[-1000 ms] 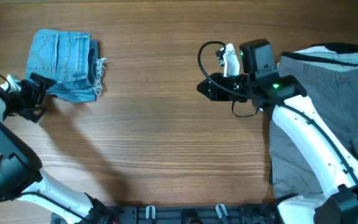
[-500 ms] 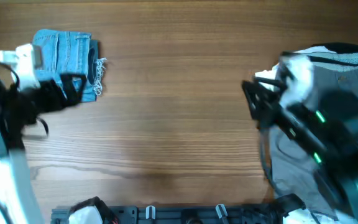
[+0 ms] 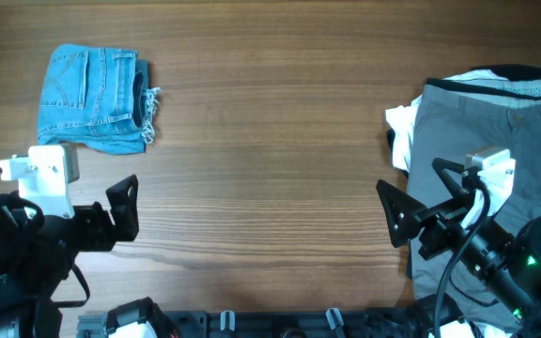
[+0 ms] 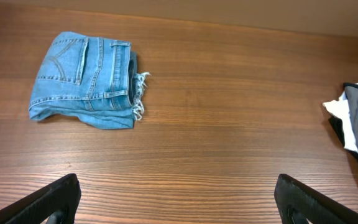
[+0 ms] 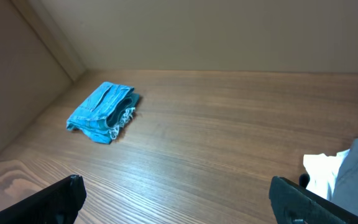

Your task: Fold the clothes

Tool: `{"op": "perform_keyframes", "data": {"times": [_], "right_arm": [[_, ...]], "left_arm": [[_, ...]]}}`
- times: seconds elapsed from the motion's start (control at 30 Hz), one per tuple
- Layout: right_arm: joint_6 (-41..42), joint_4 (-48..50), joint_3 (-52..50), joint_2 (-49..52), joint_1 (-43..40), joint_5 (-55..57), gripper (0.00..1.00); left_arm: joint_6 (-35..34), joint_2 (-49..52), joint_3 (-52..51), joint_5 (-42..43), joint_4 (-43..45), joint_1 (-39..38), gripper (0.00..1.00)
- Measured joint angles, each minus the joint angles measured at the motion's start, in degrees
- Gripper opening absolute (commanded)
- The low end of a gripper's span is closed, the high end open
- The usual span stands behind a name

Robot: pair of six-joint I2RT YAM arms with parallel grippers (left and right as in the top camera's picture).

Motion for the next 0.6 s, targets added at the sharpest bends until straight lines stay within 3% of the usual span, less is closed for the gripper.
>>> {"op": "perform_keyframes", "data": {"times": [0.27,0.43,0.6], "right_arm": [[-3.5,-6.0,-0.1,0.0,0.0,4.6,1.00],[-12.6,11.4,-7.8,-2.2,-0.8,6.8,1.00],[-15.5,27.9,-29.9,-15.2,-4.8,5.3,1.00]], "left_arm": [[0.0,0.0,0.0,-0.3,0.0,0.0,1.00],[0.0,0.0,0.0,-0.3,-0.2,0.0,1.00],[0.0,0.0,0.0,-0.4,-0.2,0.0,1.00]]}}
